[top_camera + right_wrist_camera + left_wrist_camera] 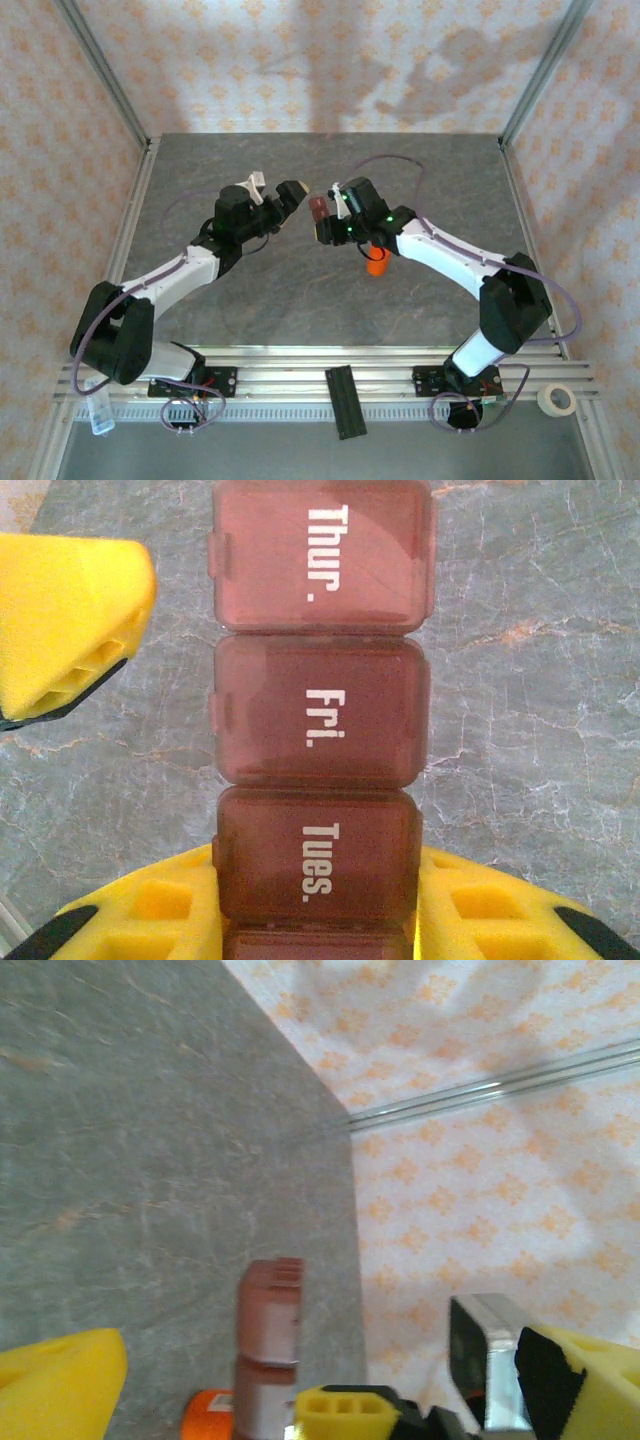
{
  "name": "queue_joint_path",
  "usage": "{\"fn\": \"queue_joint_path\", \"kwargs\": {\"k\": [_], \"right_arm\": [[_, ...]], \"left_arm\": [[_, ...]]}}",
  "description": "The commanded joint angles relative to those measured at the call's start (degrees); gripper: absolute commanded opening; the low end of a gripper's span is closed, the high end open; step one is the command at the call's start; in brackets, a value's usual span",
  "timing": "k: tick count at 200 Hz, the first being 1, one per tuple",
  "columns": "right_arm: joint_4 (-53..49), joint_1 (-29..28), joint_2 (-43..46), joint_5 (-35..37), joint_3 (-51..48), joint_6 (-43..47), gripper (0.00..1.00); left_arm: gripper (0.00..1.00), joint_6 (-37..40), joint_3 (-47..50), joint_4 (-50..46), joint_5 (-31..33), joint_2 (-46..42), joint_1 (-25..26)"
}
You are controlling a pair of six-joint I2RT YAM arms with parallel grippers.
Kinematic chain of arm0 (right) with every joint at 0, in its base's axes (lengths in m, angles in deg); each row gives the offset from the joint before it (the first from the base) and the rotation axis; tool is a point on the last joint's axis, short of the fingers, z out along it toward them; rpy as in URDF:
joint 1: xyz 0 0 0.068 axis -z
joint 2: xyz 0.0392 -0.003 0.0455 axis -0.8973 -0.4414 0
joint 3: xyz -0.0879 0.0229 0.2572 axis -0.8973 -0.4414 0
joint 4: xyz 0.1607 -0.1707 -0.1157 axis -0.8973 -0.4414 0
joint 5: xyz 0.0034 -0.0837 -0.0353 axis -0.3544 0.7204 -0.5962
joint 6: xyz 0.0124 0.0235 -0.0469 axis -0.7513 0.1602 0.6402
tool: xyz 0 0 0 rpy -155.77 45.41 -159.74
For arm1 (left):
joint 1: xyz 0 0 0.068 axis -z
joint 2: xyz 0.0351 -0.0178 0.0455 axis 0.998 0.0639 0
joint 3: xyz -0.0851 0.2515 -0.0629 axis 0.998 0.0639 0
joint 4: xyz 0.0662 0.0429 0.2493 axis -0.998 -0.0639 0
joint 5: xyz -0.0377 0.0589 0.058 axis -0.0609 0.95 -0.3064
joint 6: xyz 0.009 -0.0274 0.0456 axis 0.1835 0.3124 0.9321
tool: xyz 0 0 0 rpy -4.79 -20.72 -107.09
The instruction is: Sort the pills into containers
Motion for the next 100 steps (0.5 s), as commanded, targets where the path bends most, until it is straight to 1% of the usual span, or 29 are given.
{"fn": "queue_joint_path", "kwargs": {"k": [1,37,100], "right_arm": [[2.08,0.02,2.41,-0.18,-1.05,-1.03,0.37],[2.34,0.02,2.72,-0.47,-1.67,-1.21,0.37],[2.76,0.02,3.07,-1.23,-2.2,-1.4,0.35]], "left_arm": [[1.0,-4.22,-2.0,8.07,-1.77,0.98,1.11],[1.0,-4.48,-2.25,9.05,-1.46,2.05,2.7],[1.0,-5.04,-2.84,10.18,-1.14,3.64,3.9]]}}
